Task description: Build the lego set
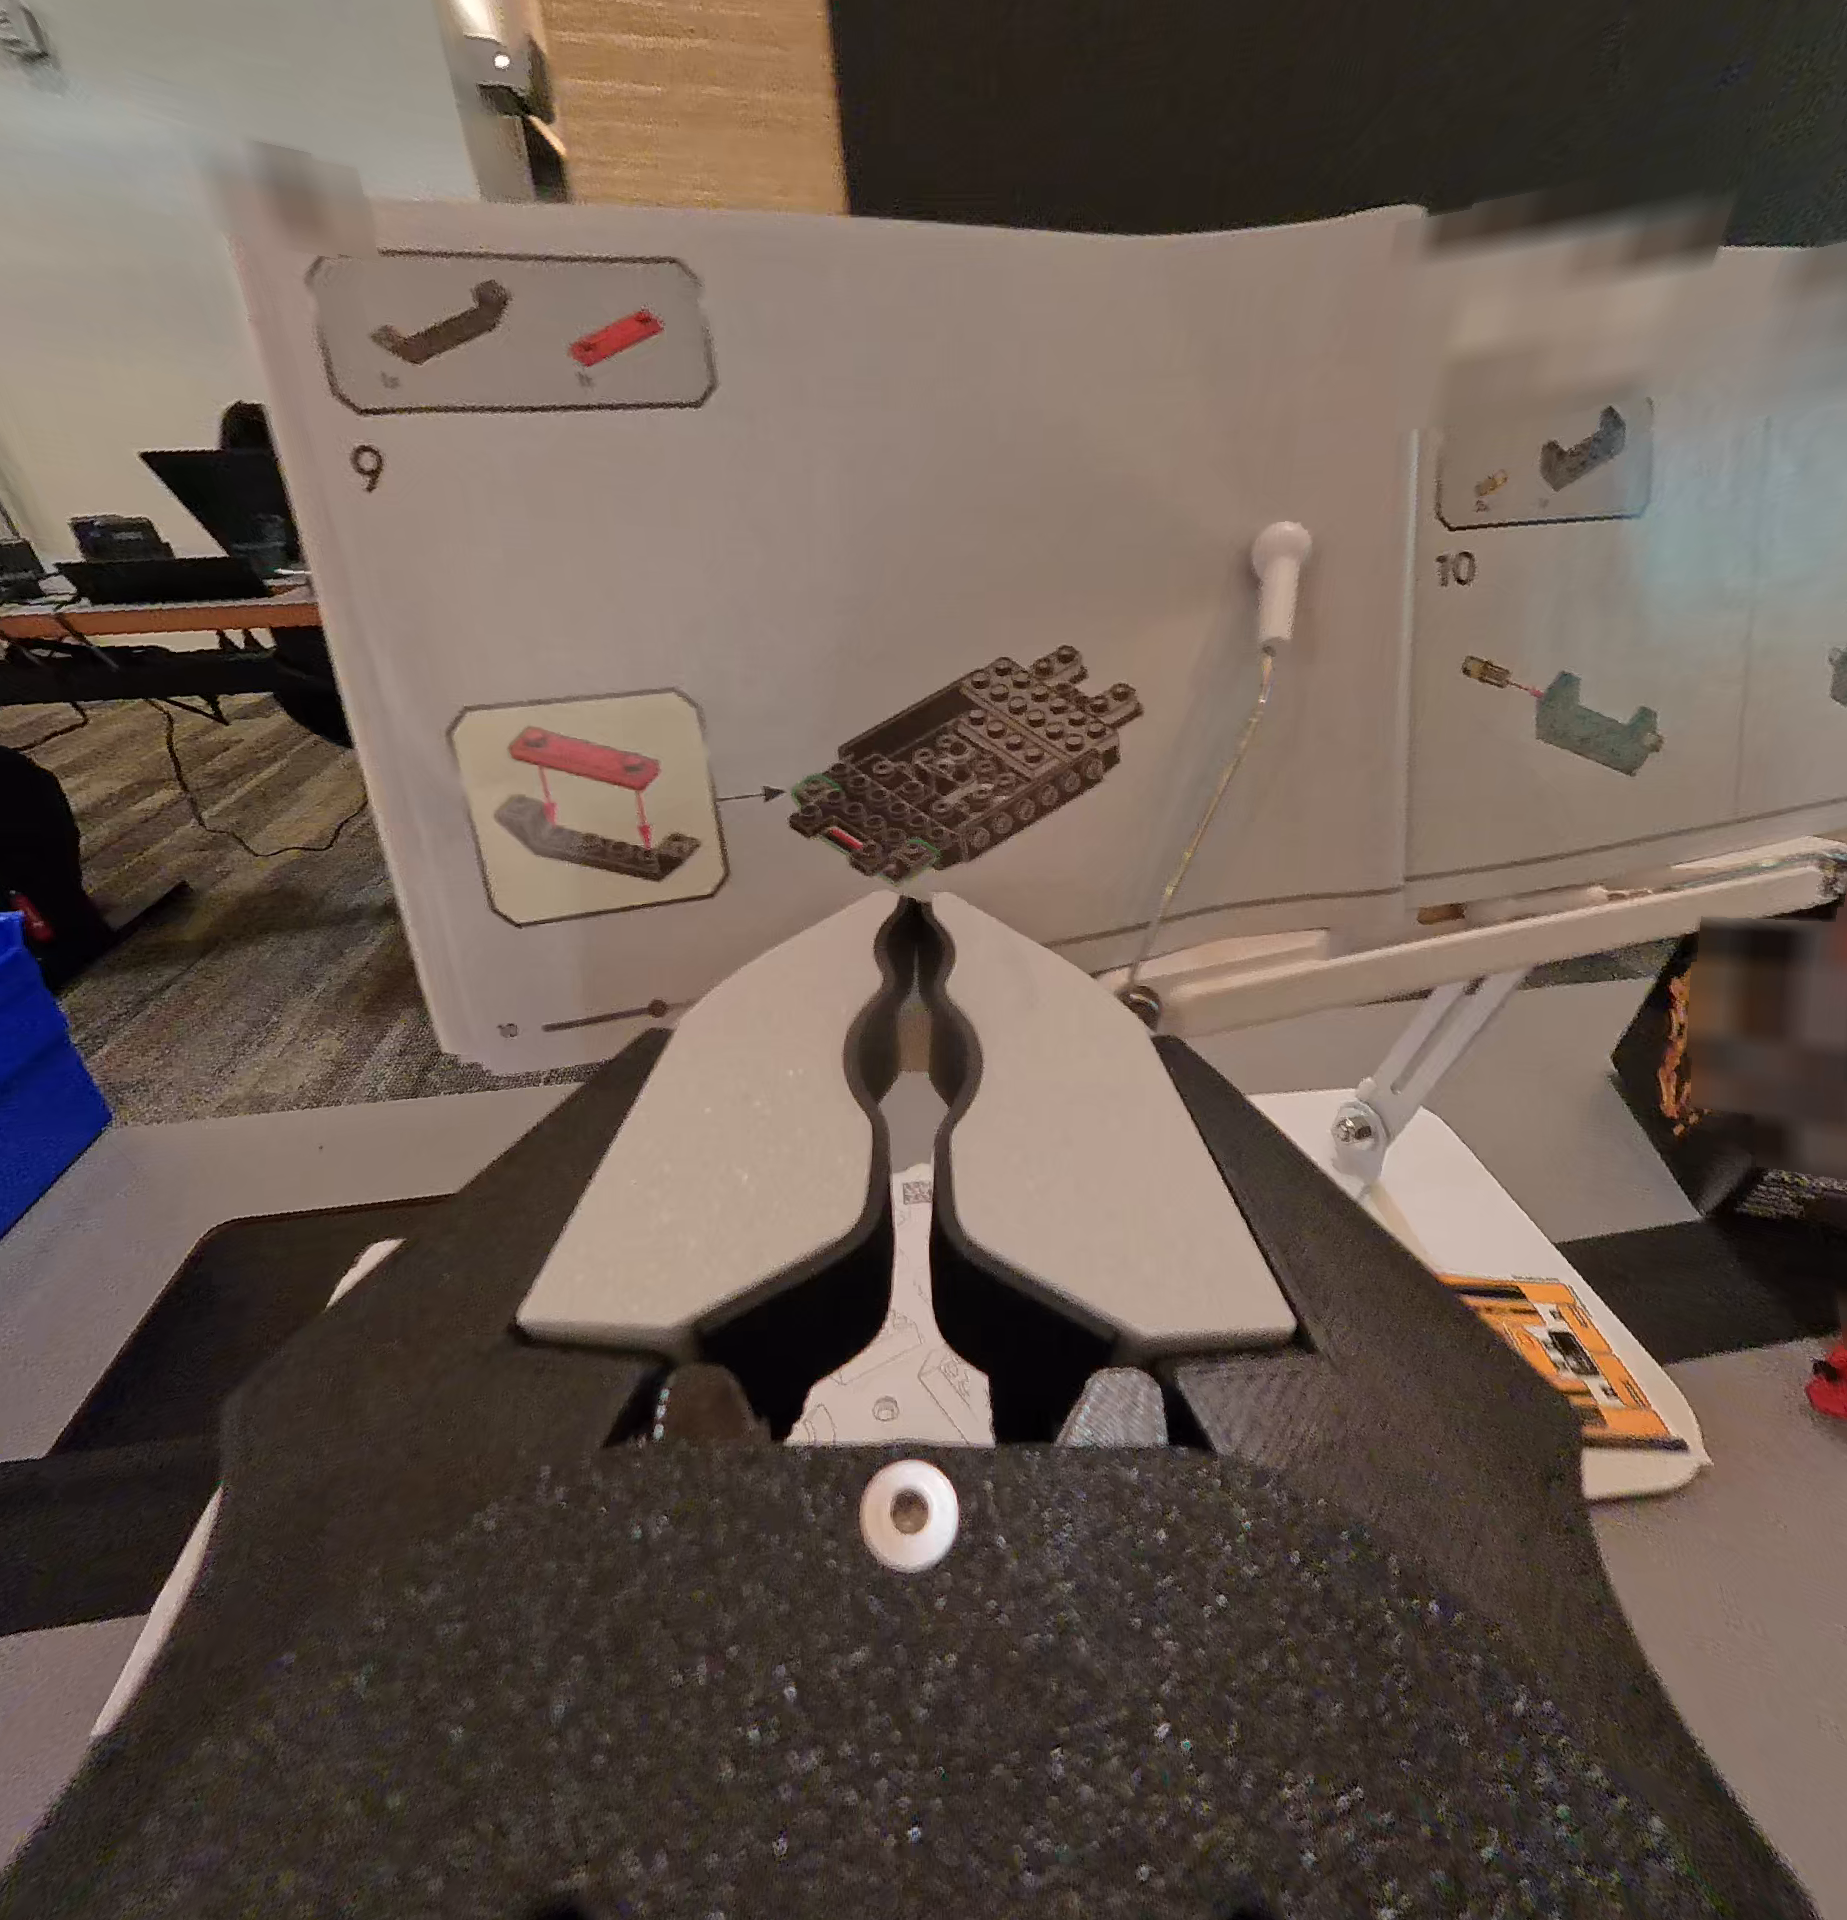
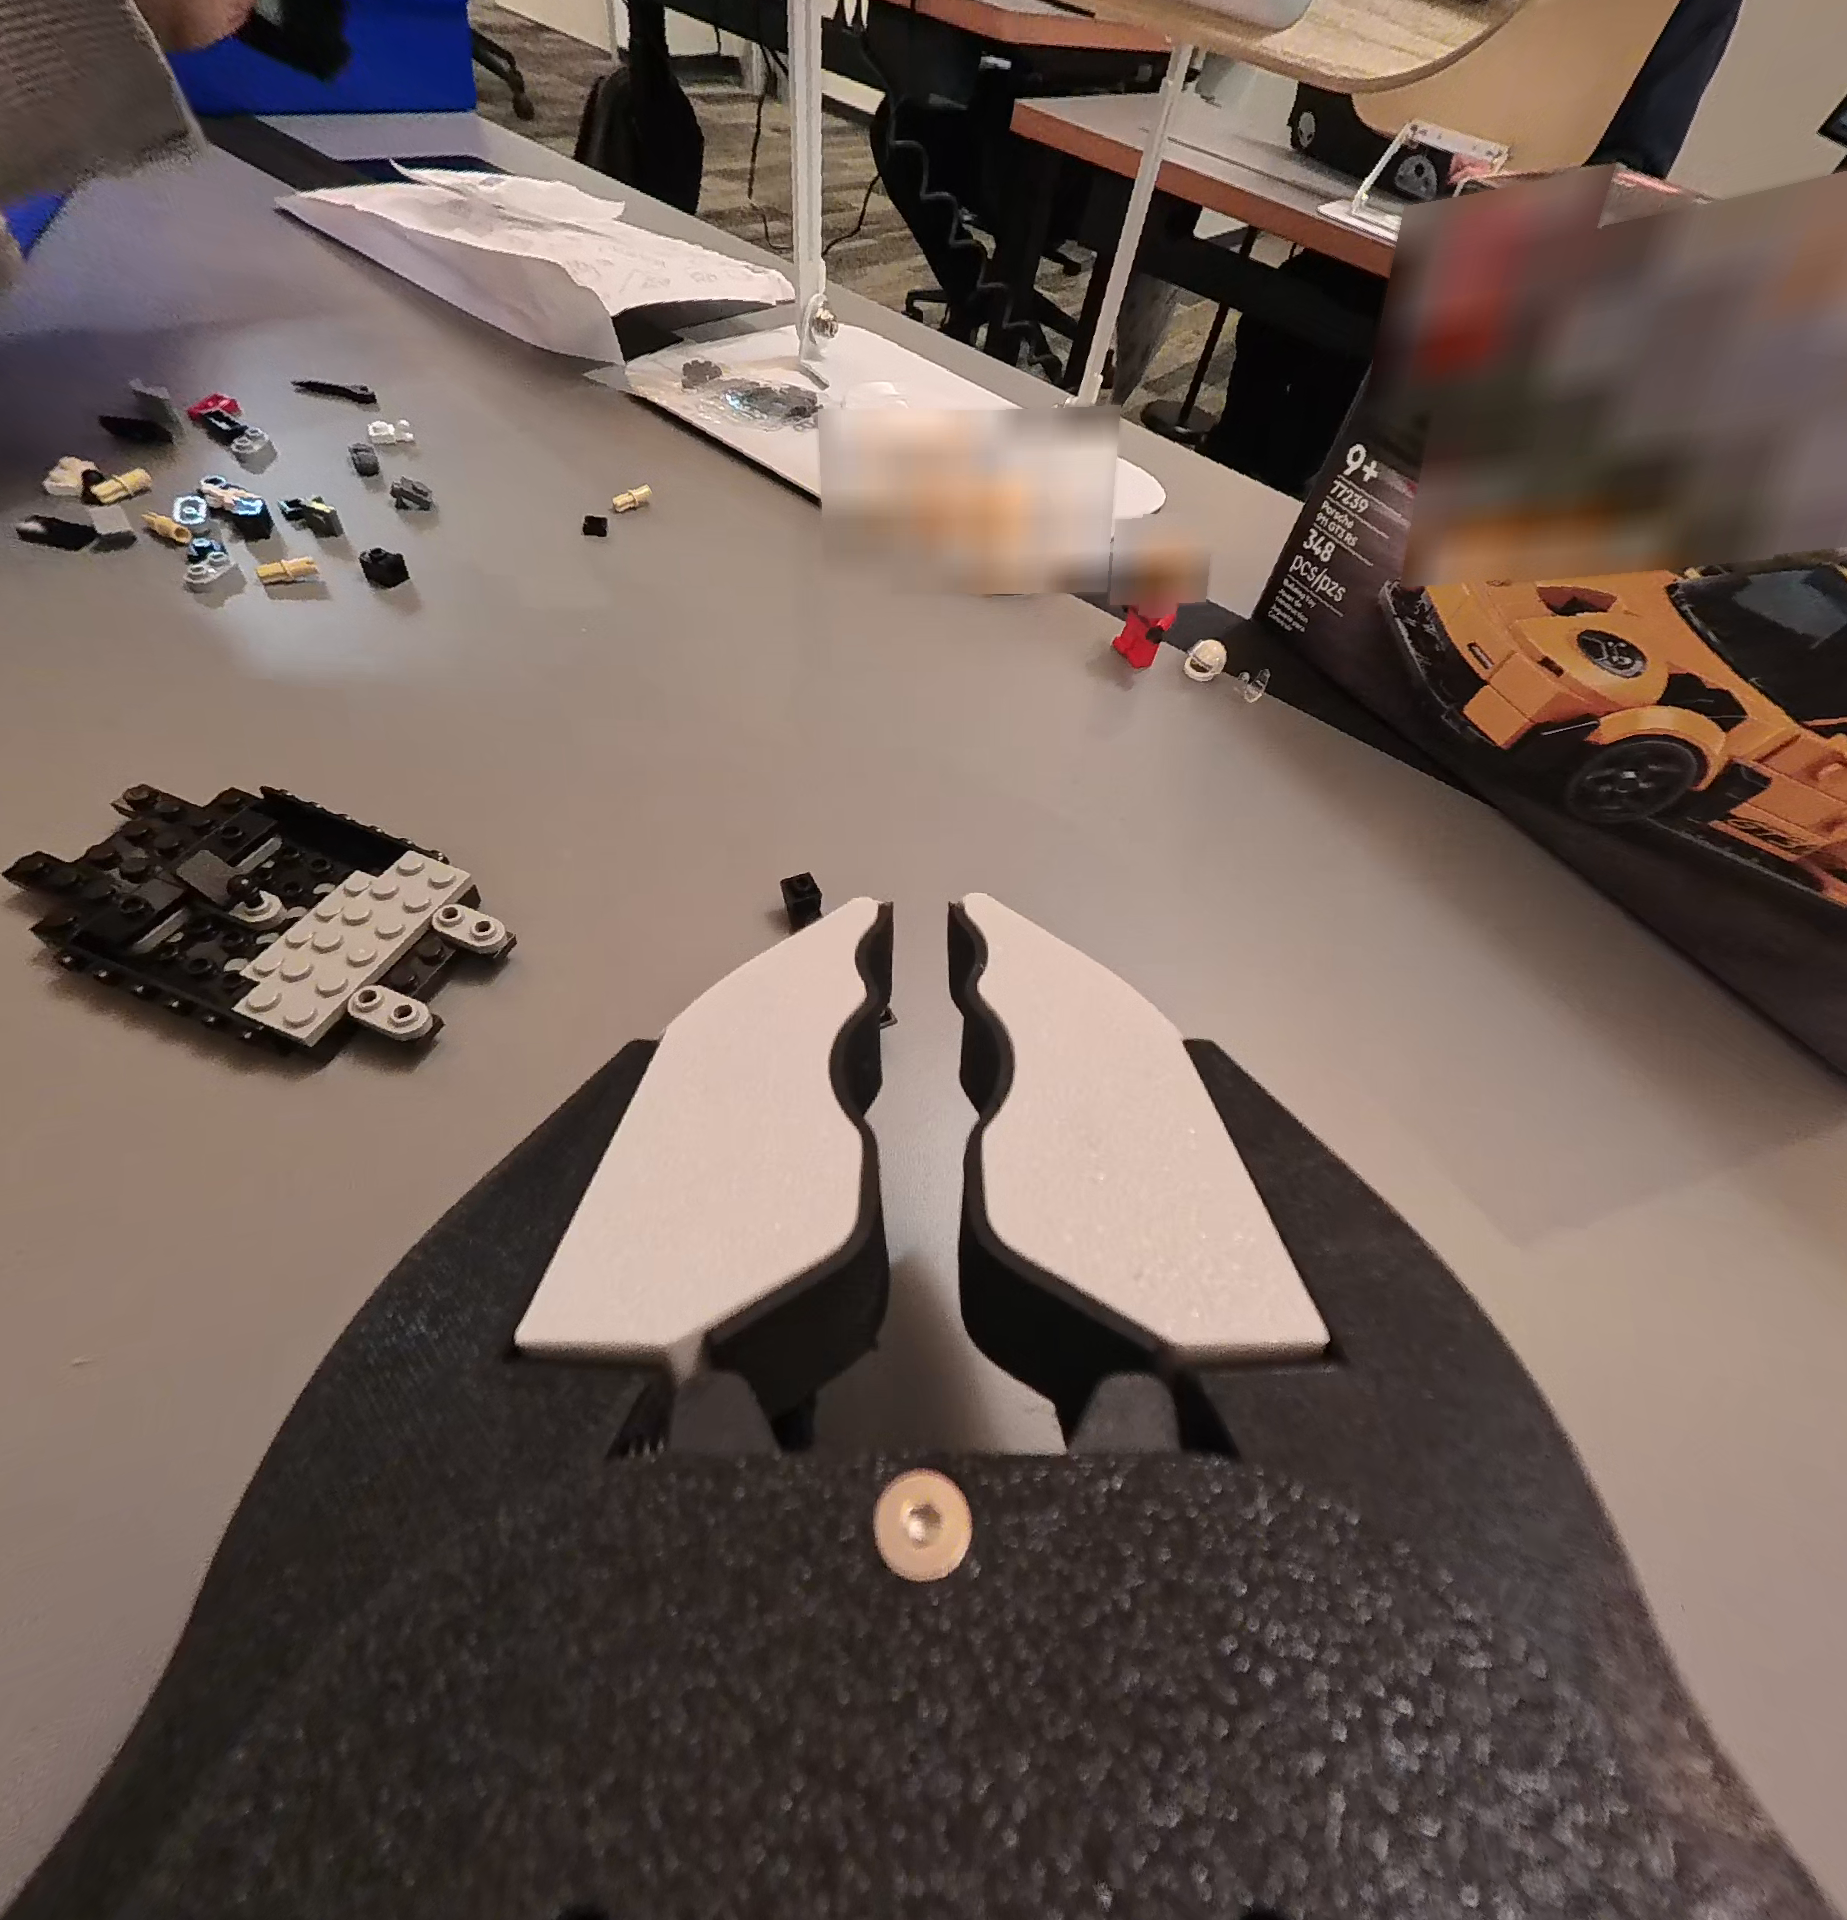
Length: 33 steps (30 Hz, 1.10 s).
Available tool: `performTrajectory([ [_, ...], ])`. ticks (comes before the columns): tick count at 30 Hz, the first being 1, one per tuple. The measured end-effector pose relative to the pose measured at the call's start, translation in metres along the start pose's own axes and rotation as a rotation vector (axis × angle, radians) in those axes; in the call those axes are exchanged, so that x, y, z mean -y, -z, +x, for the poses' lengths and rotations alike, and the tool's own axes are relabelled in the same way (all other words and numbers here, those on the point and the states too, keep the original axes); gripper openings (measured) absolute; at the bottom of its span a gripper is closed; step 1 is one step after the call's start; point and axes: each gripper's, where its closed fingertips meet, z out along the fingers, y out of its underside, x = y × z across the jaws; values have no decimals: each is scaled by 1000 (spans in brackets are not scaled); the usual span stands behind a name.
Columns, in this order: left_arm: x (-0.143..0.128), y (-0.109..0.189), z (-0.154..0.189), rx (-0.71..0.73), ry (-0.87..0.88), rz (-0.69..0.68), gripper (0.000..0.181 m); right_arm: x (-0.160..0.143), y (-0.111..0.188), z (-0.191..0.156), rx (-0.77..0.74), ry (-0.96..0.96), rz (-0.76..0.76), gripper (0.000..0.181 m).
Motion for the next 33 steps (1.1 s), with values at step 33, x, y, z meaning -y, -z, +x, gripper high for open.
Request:
performTrajectory([
  [33,-183,288,189,-856,-349,-613,0,2,4,-10,41,48,3,10],
])
